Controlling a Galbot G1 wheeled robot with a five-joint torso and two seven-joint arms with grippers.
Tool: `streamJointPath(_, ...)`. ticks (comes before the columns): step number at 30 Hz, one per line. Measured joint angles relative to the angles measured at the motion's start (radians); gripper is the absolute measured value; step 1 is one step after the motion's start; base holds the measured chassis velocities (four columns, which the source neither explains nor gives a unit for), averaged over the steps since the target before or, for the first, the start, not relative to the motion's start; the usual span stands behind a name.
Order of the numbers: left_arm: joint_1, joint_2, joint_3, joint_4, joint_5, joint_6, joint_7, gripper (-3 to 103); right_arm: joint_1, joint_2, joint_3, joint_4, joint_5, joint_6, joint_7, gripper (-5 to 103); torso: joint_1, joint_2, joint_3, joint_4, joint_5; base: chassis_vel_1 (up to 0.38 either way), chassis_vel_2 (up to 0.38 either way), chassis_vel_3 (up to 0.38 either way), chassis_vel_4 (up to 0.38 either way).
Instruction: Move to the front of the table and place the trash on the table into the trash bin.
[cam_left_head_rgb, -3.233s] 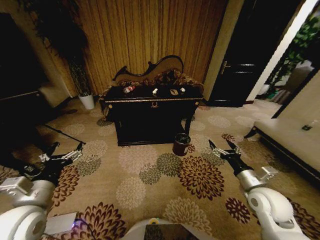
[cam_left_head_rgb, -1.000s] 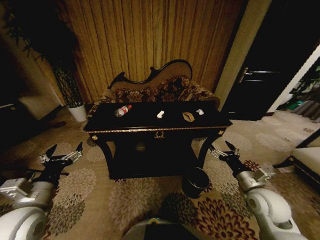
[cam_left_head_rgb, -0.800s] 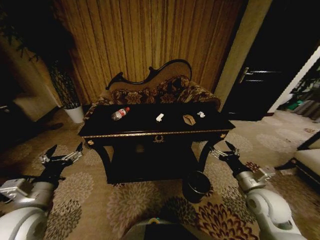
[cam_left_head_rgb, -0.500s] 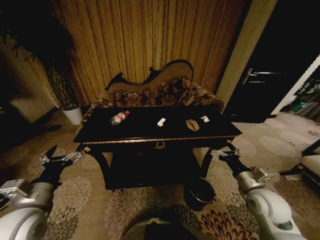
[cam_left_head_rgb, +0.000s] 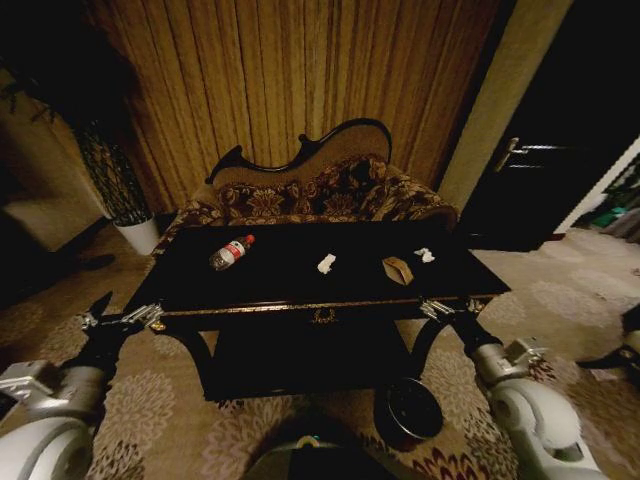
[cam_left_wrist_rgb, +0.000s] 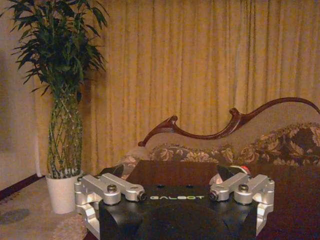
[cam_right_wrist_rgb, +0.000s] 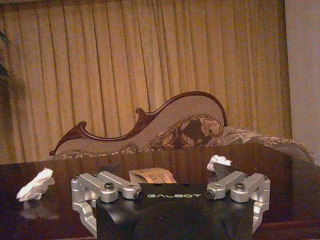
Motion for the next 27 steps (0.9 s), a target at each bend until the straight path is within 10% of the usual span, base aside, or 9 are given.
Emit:
streamJointPath(10,0.007,-0.009,-0.016,0.0,-0.002,-0.003,0.0,100,0.034,-0.066,-0.007,0.025,0.067,-0.085,0.105,100,-0.001,0.001,0.0,-0.0002,0.0001,0.0,0.0,0.0,0.0)
streamJointPath(27,0.006,-0.022,-0.027,0.0,-0.019,0.008,-0.018,100,0.439,-0.41,-0.106,-0.239,0.4,-0.416,0.353,100,-0.001,0.0,0.0,0.0001,0.0001,0.0,0.0,0.0,0.0)
